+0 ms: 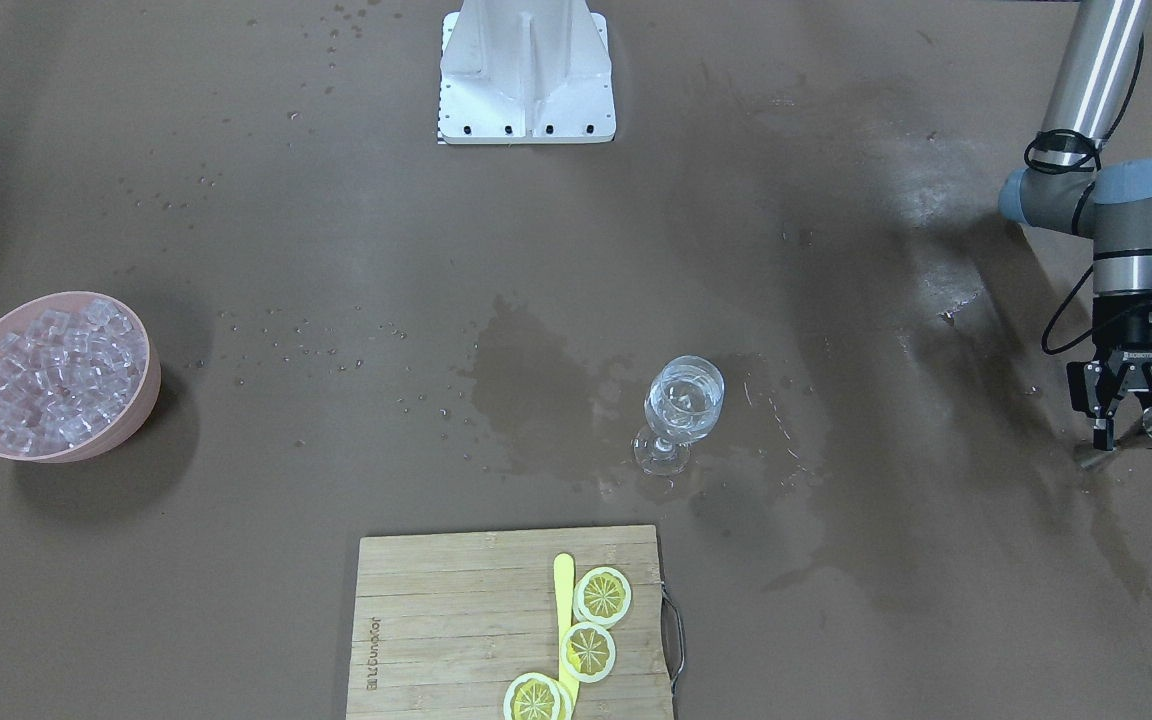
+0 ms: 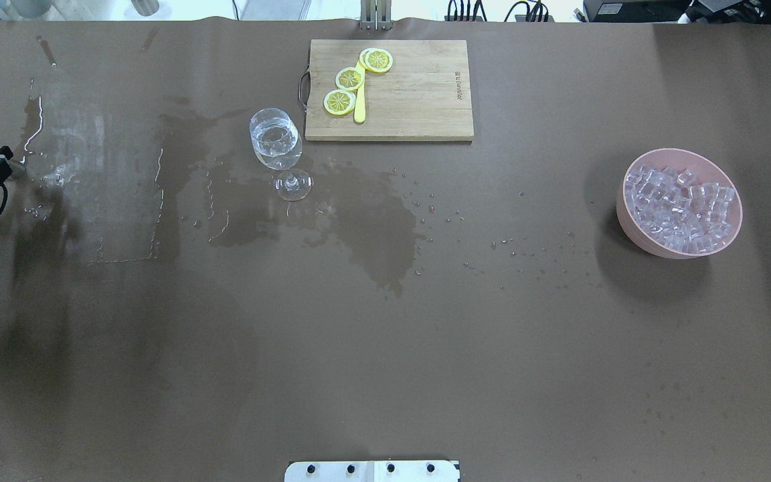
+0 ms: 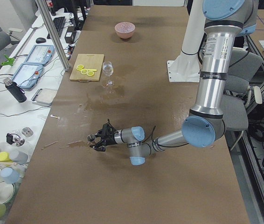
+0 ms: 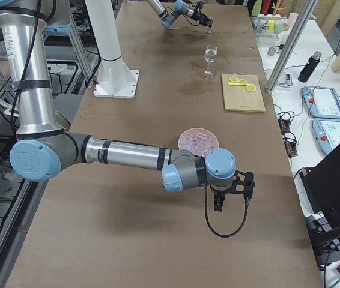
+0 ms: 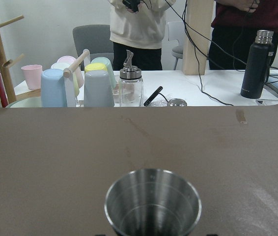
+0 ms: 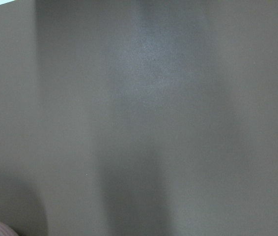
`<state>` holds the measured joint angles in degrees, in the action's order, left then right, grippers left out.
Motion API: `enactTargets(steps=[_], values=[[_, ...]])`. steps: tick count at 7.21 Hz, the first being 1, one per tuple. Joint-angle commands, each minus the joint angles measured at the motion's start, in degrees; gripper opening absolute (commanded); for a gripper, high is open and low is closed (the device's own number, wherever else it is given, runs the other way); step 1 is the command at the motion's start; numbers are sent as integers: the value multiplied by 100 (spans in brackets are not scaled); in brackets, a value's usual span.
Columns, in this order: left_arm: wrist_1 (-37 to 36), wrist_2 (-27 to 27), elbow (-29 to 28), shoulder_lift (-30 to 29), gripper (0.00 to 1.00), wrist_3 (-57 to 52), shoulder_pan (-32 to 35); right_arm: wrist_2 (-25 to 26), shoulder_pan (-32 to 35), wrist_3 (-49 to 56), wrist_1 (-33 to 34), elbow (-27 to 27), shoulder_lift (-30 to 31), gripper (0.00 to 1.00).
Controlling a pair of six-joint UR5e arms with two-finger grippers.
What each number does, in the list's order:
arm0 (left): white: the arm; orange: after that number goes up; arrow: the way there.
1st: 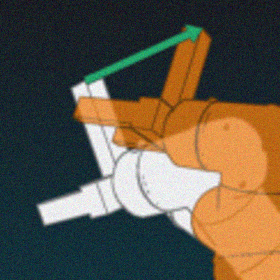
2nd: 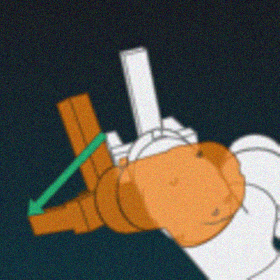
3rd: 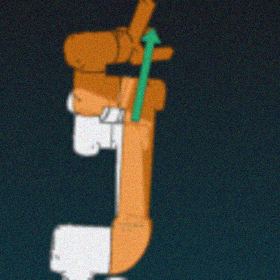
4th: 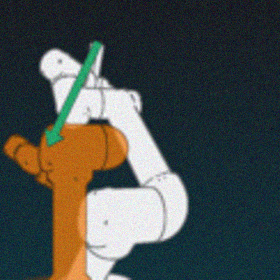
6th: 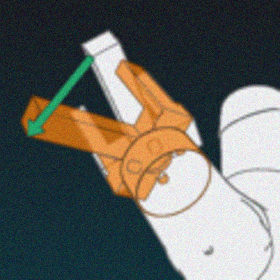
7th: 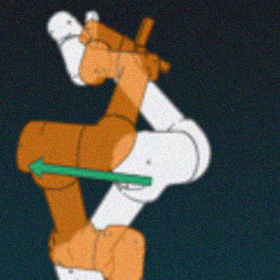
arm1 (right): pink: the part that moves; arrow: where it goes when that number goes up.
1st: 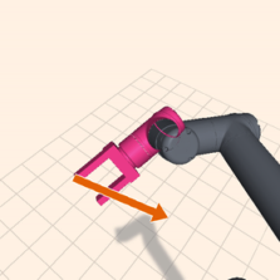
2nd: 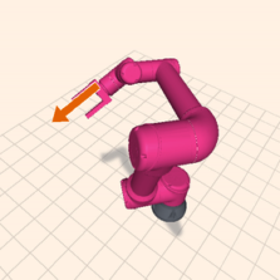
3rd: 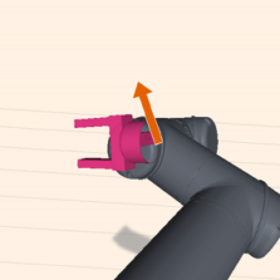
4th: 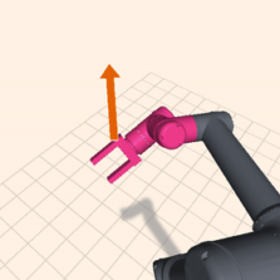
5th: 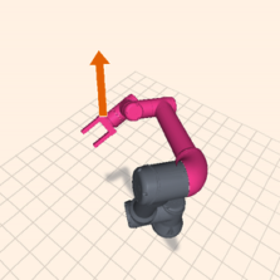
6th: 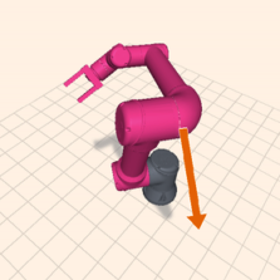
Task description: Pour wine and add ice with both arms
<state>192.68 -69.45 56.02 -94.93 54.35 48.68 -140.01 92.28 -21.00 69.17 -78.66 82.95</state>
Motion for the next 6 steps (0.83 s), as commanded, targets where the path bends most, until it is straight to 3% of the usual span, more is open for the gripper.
enactTargets(steps=[1,5,6], values=[[-20,-260,417,255,75,-21,18,149,0,0,0,-53,-7,100],[-81,-989,699,528,78,-21,465,149,0,-44,34,-124,-85,100],[-194,-1288,769,528,79,-21,710,193,0,-540,69,-167,-147,100]])
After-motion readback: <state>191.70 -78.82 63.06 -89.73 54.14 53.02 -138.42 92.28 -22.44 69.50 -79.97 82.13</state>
